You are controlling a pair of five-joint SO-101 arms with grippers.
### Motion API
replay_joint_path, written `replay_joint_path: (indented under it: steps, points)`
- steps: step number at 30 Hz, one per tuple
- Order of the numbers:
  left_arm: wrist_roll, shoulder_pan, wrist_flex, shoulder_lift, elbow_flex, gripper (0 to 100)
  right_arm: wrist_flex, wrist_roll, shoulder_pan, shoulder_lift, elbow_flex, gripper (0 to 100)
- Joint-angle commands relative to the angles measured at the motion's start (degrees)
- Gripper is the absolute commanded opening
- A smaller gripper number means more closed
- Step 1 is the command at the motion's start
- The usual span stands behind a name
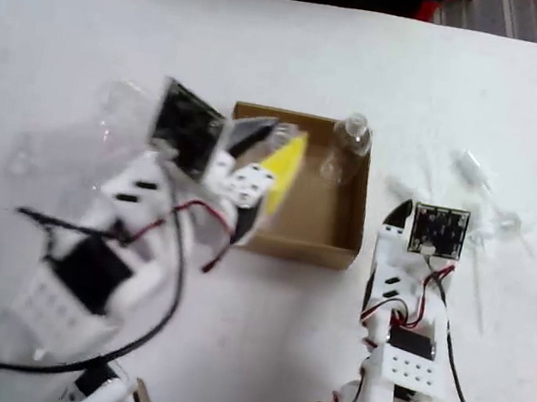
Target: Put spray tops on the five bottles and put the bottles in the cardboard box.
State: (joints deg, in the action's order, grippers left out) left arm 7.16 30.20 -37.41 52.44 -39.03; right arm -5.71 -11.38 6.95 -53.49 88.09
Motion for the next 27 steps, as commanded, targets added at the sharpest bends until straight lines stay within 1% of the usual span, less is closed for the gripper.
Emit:
replay_joint_path:
  steps: [1,3,7,12,16,18,23,27]
  points:
    - [0.7,2.9,27.1,-3.5,-9.8,2,-1.3,2.3,2.7,-0.3,-2.9,1.7]
    - [0.7,3.6,34.8,-5.7,-12.8,2,-1.4,5.5,4.5,-0.3,-3.0,1.7]
    - [1.1,3.5,43.3,-13.8,-13.5,2,-1.7,9.1,6.5,0.2,-3.7,1.8]
    - [5.4,3.6,55.7,-26.4,-13.7,2,-1.7,9.1,6.5,0.2,-3.8,1.9]
    - [5.1,3.5,63.3,-35.3,-13.5,2,-1.7,9.1,6.4,0.3,-3.8,1.9]
    - [3.4,3.3,67.5,-39.3,-13.9,2,-1.7,9.1,6.3,0.3,-3.8,1.9]
    - [2.5,5.1,76.0,-46.5,-15.1,2,-1.7,9.1,6.2,0.3,-3.8,2.0]
    - [2.5,5.4,77.9,-50.7,-14.6,2,-1.7,9.2,6.5,0.3,-3.8,2.0]
